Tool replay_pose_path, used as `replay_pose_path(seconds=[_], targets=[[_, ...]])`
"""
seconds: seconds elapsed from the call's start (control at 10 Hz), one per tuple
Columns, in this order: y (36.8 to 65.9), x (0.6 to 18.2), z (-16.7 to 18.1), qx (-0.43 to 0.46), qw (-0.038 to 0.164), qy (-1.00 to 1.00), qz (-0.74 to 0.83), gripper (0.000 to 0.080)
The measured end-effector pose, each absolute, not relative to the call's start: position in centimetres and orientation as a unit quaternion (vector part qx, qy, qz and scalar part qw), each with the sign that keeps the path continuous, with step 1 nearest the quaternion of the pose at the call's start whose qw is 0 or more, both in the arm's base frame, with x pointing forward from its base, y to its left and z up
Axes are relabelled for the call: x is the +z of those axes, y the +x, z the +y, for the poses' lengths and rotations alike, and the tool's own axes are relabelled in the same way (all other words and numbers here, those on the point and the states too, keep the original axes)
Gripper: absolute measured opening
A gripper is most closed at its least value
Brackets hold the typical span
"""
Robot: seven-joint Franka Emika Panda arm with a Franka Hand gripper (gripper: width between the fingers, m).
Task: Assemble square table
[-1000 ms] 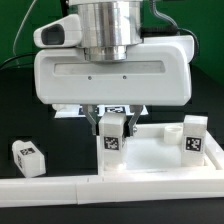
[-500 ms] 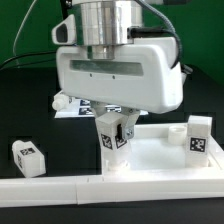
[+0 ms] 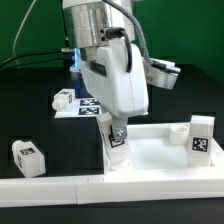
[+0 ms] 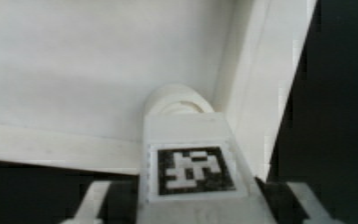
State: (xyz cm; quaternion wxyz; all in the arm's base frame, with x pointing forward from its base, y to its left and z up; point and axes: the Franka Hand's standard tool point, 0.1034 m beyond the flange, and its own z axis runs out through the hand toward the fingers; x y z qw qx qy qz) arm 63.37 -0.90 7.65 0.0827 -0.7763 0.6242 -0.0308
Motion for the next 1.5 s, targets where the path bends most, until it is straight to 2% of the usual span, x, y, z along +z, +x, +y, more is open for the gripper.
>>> replay_pose_path(seconds=[0.2,0.3,0.4,0.8,0.9,1.0,1.1,1.3,1.4,1.5], targets=[[63.0,7.4,-0.1,-0.023,0.068,-0.820,0.567,0.0556],[63.2,7.7,0.1,-0.029,0.057,-0.876,0.478,0.0556],[63.3,8.1,-0.3,-0.035,0.058,-0.920,0.387,0.0625],[63.1,7.9,-0.9,-0.038,0.055,-0.963,0.261,0.0649],[63.4,8.0,-0.6,-0.041,0.044,-0.986,0.153,0.0649],[63.7,8.2,0.0,-0.046,0.042,-0.993,0.101,0.0649],[63.6,8.1,-0.1,-0.045,0.044,-0.990,0.123,0.0649],[63.6,8.1,-0.1,-0.044,0.043,-0.990,0.123,0.0383],[63.5,8.0,-0.1,-0.041,0.046,-0.983,0.172,0.0383],[63.5,8.0,-0.2,-0.040,0.046,-0.978,0.200,0.0284]])
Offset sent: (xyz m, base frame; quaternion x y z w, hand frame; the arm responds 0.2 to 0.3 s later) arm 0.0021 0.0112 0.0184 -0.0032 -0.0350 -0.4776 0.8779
